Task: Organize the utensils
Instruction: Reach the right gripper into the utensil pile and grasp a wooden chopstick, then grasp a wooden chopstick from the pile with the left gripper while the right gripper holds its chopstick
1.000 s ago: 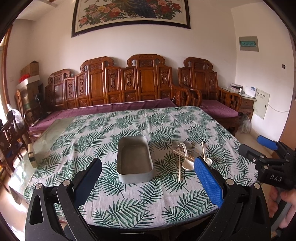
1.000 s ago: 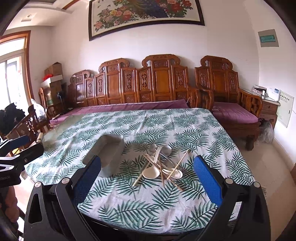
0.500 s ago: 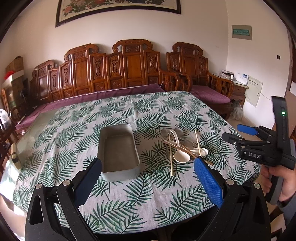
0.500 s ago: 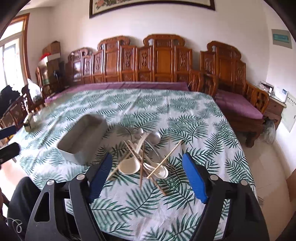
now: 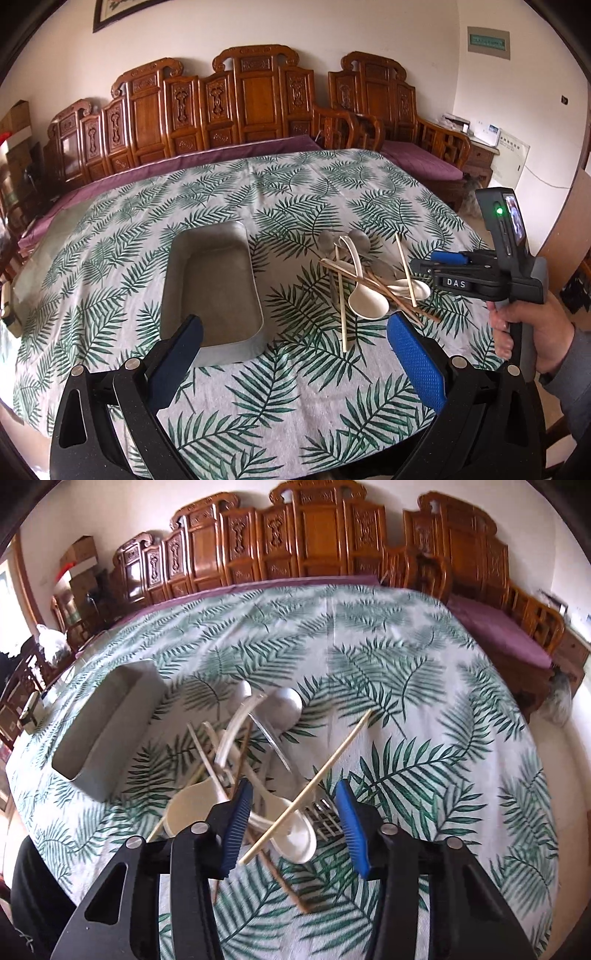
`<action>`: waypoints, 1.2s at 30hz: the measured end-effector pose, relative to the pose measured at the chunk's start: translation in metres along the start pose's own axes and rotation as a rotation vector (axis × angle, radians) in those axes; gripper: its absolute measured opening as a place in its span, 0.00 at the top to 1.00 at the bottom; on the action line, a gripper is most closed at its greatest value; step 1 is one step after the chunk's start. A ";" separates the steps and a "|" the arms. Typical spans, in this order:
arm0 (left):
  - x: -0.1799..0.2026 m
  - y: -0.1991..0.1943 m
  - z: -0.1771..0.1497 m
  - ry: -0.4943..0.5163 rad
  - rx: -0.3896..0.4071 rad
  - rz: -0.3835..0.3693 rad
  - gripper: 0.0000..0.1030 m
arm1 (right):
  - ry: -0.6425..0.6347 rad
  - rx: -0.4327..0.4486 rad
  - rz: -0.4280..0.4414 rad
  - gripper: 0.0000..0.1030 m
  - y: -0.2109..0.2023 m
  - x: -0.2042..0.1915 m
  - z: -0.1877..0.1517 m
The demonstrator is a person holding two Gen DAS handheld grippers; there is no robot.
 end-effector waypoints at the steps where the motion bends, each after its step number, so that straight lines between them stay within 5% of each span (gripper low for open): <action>1: 0.001 0.004 0.000 0.003 -0.006 0.002 0.06 | 0.012 -0.013 0.015 0.57 0.007 0.003 -0.002; 12: 0.028 0.052 -0.012 0.090 -0.076 0.032 0.06 | 0.015 -0.077 0.062 0.60 0.041 -0.002 -0.008; 25: 0.048 0.084 -0.009 0.121 -0.112 0.029 0.06 | 0.114 -0.114 0.086 0.94 0.040 0.026 -0.018; 36: 0.067 0.115 0.002 0.099 -0.179 -0.002 0.11 | 0.122 -0.092 0.043 0.94 0.018 0.048 -0.013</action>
Point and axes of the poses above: each gripper's, at about its wrist camera, not at the fingertips, and y roughly the way its jaws point, x to its right, z to its top, the point moved 5 cm from there along y, roughly the way its jaws point, and after that the axes turned 13 degrees about -y, right-handed, at the moved point
